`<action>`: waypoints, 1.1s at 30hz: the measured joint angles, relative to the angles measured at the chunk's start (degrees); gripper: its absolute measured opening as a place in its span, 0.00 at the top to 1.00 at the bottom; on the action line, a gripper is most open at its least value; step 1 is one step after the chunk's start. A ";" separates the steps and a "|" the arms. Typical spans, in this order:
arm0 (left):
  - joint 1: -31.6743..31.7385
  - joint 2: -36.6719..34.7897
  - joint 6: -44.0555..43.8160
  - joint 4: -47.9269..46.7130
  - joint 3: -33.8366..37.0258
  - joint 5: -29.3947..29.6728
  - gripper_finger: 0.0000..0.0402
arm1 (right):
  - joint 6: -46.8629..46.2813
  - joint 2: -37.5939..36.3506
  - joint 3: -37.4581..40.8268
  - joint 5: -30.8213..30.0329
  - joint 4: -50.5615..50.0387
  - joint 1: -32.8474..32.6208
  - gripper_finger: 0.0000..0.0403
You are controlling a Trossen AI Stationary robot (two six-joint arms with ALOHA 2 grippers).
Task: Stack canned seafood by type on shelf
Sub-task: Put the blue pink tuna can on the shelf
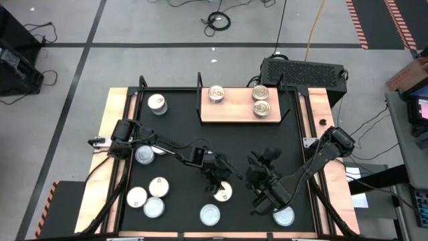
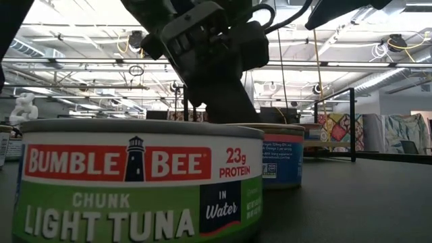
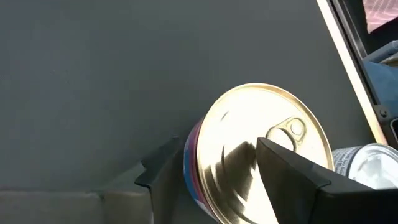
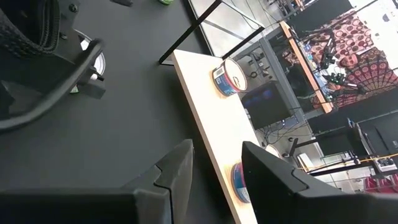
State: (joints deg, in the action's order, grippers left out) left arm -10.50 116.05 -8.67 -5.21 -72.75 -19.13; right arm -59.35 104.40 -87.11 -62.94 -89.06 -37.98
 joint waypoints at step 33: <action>4.36 -0.22 -2.91 -4.13 0.09 -10.60 0.99 | 0.00 0.00 0.00 0.26 -0.91 -1.51 0.67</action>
State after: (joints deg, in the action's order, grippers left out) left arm -6.15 115.83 -11.57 -9.34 -72.66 -29.73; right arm -59.35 104.40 -87.11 -62.68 -89.97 -39.48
